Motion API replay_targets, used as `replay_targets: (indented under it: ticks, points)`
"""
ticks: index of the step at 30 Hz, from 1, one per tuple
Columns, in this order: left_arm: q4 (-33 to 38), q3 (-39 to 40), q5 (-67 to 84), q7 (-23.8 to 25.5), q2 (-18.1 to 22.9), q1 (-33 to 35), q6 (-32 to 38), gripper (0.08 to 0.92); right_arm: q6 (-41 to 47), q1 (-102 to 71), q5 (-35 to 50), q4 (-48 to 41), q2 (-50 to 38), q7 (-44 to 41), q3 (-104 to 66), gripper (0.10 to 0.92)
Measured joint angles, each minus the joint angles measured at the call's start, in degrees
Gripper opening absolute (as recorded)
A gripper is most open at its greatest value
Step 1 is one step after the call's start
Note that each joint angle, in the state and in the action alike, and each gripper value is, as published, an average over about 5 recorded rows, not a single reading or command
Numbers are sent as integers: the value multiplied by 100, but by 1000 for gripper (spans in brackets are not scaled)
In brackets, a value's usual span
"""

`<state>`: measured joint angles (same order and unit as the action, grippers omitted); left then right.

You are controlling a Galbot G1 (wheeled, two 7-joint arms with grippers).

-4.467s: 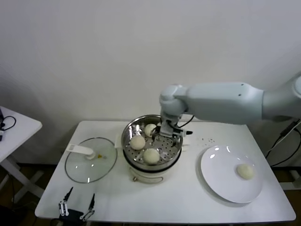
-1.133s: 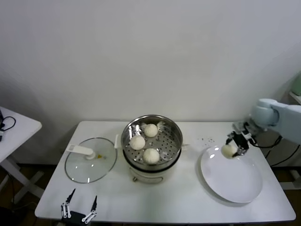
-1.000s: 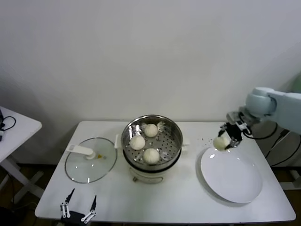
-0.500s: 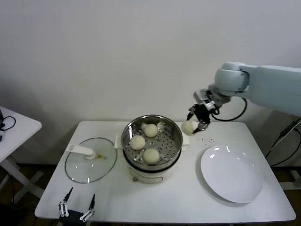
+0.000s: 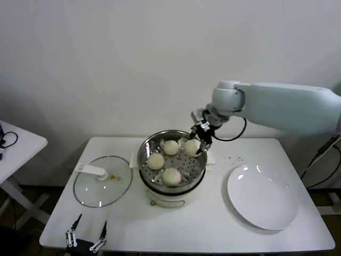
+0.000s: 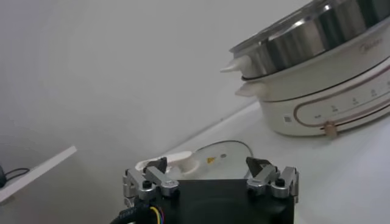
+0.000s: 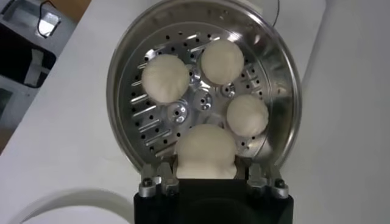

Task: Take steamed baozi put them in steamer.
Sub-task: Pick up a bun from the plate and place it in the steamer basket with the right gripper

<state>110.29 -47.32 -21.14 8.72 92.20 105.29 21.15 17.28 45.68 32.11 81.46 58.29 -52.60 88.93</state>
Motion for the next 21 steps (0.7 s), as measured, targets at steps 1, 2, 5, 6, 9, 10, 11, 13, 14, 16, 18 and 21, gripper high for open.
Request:
replay_targets:
  ticks: [1,2,5,6,9,10,11,13,14,16,18,21]
  points:
    - [-7,-1,0,0,0,0,1,823,10,-73,-24,-40,24,16,-27,636]
    - [-14,-1,0,0,0,0,3,823,20,-147,-47,-78,46,31,-54,636]
    - [-29,-2,-2,0,0,0,6,823,47,-355,-115,-178,105,71,-127,636]
    - [-31,-2,-3,1,0,0,7,823,56,-422,-136,-206,123,83,-150,636]
    - [-33,-2,-4,3,0,1,7,823,73,-608,-201,-289,176,107,-216,636]
    - [-33,-2,-4,3,0,1,7,823,75,-662,-223,-315,191,111,-236,636]
    - [-32,-2,-4,3,0,1,7,823,76,-710,-247,-341,204,113,-251,636]
    - [-34,-3,-4,4,0,1,7,823,74,-785,-290,-388,224,115,-270,636]
    - [-37,-3,-6,4,0,2,8,823,71,-813,-312,-411,235,115,-274,636]
    - [-46,-3,-11,4,0,2,9,823,61,-858,-354,-452,257,114,-281,636]
    - [-53,-3,-21,3,0,1,11,823,53,-900,-395,-489,282,114,-291,638]
    - [-55,-3,-31,3,0,1,21,823,51,-970,-440,-541,310,119,-315,646]
